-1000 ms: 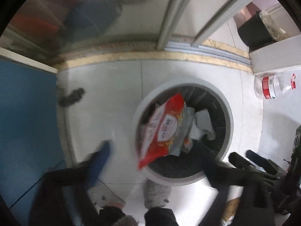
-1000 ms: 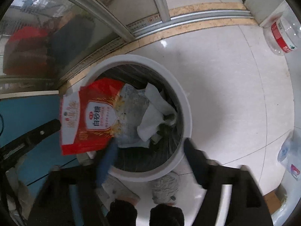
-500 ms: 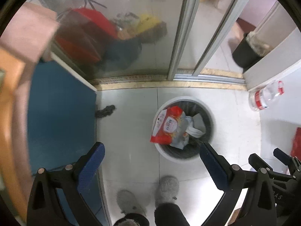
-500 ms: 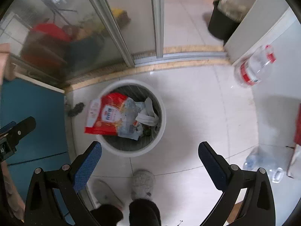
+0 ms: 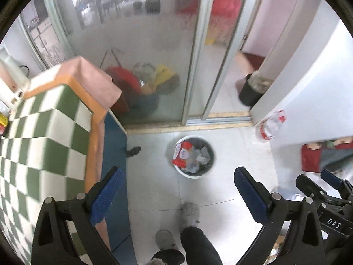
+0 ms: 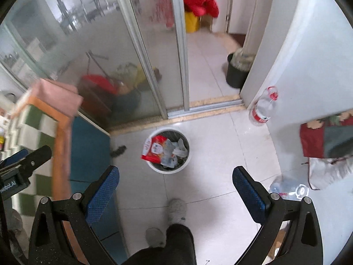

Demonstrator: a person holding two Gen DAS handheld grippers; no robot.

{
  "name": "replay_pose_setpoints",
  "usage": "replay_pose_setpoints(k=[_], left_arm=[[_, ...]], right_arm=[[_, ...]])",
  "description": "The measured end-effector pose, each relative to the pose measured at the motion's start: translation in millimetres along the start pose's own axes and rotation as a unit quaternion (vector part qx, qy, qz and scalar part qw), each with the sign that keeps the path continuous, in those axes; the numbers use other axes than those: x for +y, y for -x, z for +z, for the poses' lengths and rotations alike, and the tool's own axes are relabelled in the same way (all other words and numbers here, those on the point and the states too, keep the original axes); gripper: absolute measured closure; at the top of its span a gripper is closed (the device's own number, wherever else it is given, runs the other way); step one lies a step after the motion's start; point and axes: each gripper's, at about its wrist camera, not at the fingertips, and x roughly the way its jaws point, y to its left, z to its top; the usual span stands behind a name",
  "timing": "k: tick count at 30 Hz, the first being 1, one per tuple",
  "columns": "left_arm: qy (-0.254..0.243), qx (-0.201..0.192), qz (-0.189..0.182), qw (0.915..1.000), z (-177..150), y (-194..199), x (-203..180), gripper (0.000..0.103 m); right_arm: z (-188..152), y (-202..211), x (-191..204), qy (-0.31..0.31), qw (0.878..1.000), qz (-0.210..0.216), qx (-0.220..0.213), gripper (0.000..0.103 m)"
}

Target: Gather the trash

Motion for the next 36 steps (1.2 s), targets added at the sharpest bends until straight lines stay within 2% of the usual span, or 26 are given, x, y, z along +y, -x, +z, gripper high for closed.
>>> replay_pose_setpoints(k=[1, 2, 6, 11, 13, 15, 23, 36], left_arm=[[-0.002, -0.006, -0.006, 1.0000, -2, 18, 1, 0.000], [-0.005, -0.010, -0.012, 0.9999, -5, 35, 1, 0.000], [-0.004, -0.023, -0.045, 0.9987, -16, 91, 6, 0.000], [0.001, -0.034, -0.070, 0.9970, -33, 144, 12, 0.000], [0.003, -0.035, -0.078, 0.9964, -39, 157, 14, 0.000], [0.005, -0.038, -0.082, 0.9959, -45, 172, 14, 0.000], [0.015, -0.059, -0.086, 0.9944, -61, 210, 13, 0.000], [0.027, -0.063, -0.081, 0.9943, -72, 221, 7, 0.000]], right_arm=[[-4, 27, 2, -0.002, 1.000, 0.005, -0.008, 0.000], [-14, 76, 7, -0.009, 1.000, 0.014, -0.022, 0.000], [-35, 149, 18, -0.011, 0.998, 0.039, -0.043, 0.000], [-54, 218, 31, 0.002, 0.996, 0.063, -0.062, 0.000], [-56, 228, 33, 0.005, 0.996, 0.068, -0.065, 0.000], [-63, 257, 37, 0.019, 0.994, 0.083, -0.075, 0.000], [-67, 279, 41, 0.046, 0.990, 0.108, -0.079, 0.000], [-68, 274, 25, 0.046, 0.988, 0.133, -0.064, 0.000]])
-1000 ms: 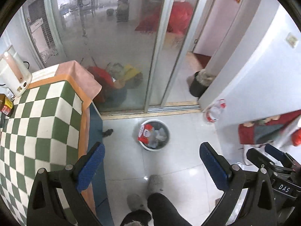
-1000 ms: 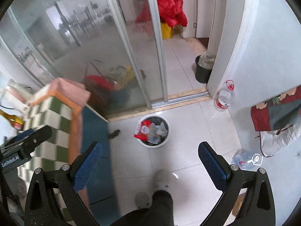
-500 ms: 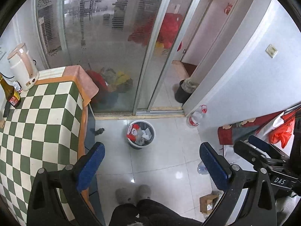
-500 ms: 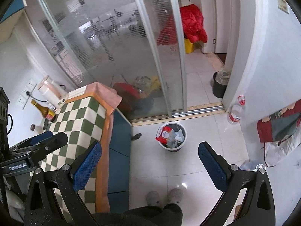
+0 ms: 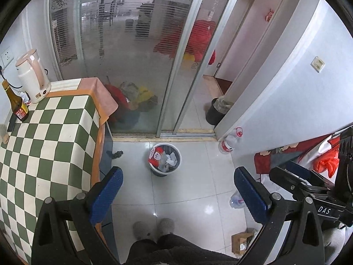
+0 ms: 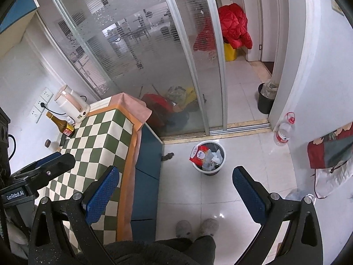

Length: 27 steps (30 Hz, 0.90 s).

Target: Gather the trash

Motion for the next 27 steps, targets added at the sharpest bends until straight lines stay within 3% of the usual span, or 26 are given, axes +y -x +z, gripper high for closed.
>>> replay_pose_setpoints(k=[27], left_arm=[[0.016, 0.030, -0.009, 0.9994, -6, -12, -16, 0.000]], right_arm=[[-3, -3, -10, 0.001, 1.000, 0.017, 0.025, 0.000]])
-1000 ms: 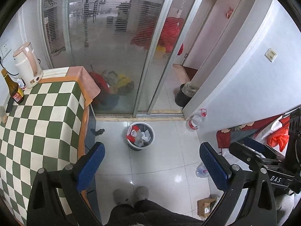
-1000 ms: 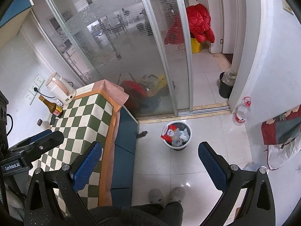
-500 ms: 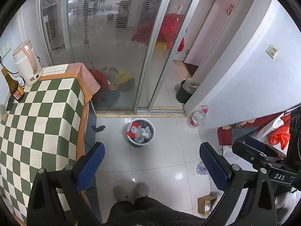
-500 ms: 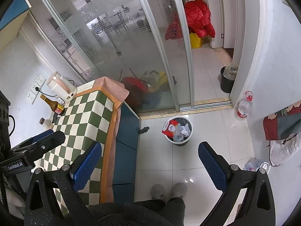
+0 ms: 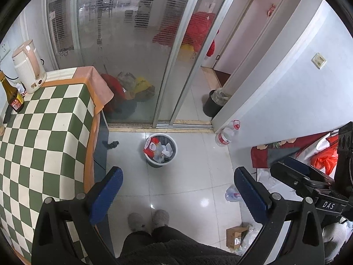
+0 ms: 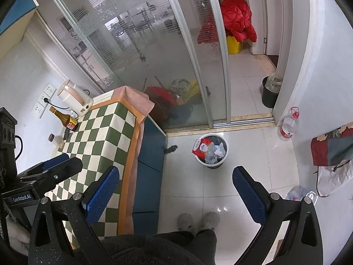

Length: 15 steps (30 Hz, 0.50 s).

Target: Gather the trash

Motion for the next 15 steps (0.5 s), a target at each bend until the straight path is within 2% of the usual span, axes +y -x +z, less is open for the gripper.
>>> replay_pose_setpoints(k=[15], left_arm=[[0.002, 0.009, -0.010, 0.9999, 0.6, -6.0, -6.4, 0.000]], right_arm=[[-0.6, 0.3, 0.0, -0.001, 1.000, 0.001, 0.000, 0.000]])
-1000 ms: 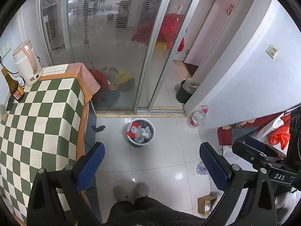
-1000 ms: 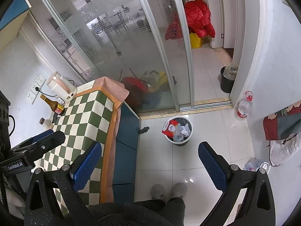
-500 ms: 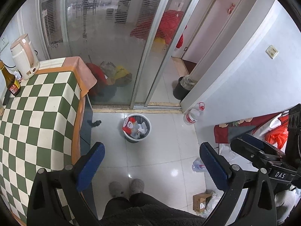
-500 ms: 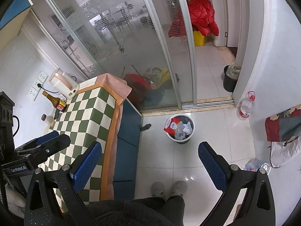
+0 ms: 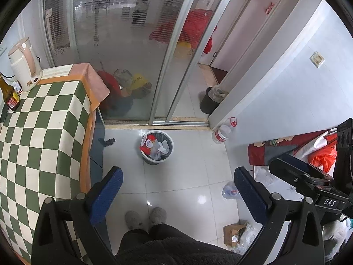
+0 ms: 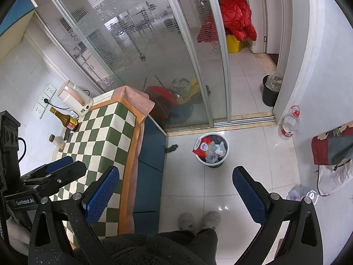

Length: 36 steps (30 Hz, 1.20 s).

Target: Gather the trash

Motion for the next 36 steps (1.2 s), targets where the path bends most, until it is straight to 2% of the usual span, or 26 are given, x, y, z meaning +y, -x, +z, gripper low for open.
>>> replay_pose_setpoints(k=[36], left_arm=[[0.004, 0.002, -0.002, 1.0000, 1.0, -4.1, -7.7, 0.000]], right_arm=[[2.9, 0.5, -3.7, 0.000, 1.000, 0.001, 0.002, 0.000]])
